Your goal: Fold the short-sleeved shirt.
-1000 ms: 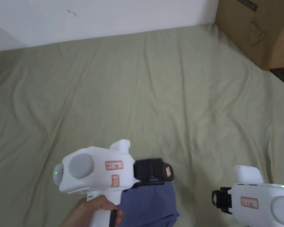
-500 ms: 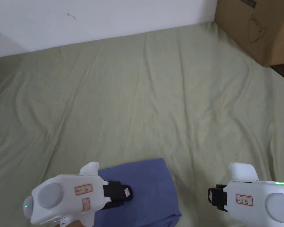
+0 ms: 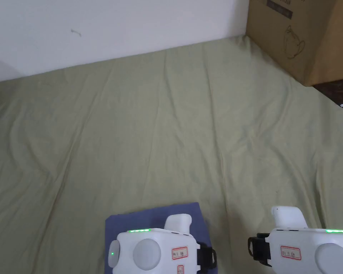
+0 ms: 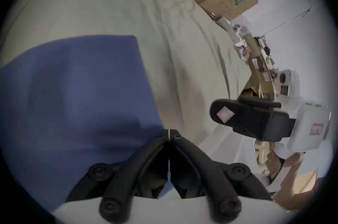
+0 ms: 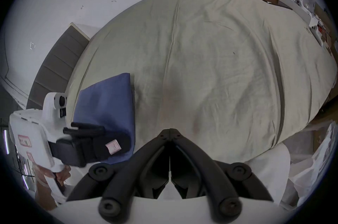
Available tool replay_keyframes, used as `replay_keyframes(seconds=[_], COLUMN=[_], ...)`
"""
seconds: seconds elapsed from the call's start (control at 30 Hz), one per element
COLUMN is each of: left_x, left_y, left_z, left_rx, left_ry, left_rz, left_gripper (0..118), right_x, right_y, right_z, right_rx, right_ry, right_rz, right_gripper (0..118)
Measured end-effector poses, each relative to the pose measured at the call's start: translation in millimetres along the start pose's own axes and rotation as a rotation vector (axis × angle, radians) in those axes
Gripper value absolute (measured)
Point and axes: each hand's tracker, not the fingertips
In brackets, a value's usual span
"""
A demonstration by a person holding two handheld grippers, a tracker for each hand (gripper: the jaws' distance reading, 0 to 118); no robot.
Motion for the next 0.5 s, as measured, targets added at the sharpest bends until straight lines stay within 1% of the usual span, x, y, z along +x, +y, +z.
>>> replay_keyframes(seconds=[0.1, 0.13, 0.23, 0.3, 0.37, 0.43, 0.5], left_x=[9, 7, -2, -15, -31, -56, -84], left_y=[-5, -6, -3, -2, -5, -10, -20], left_z=[-2, 3, 25, 52, 82, 115, 143], left_rx=[0.007, 0.023, 0.089, 0.149, 0.211, 0.279, 0.335], left_ry=[0.020, 0.014, -0.057, -0.096, -0.112, -0.127, -0.130], left_rz=[-0.054, -0.051, 0.029, 0.049, 0.073, 0.131, 0.203], left_gripper=[1, 1, 0, 0, 0, 0, 0], right_x=[0, 1, -2, -6, -11, -23, -41], right_y=[1, 2, 5, 8, 13, 19, 27], right_z=[4, 5, 10, 11, 14, 17, 18], right_rx=[0.005, 0.007, 0.013, 0.020, 0.026, 0.041, 0.052], right_ry=[-0.001, 0.000, 0.001, 0.000, 0.019, 0.056, 0.099], right_rz=[-0.002, -0.003, 0.004, 0.015, 0.027, 0.049, 0.107], right_gripper=[0, 0, 0, 0, 0, 0, 0])
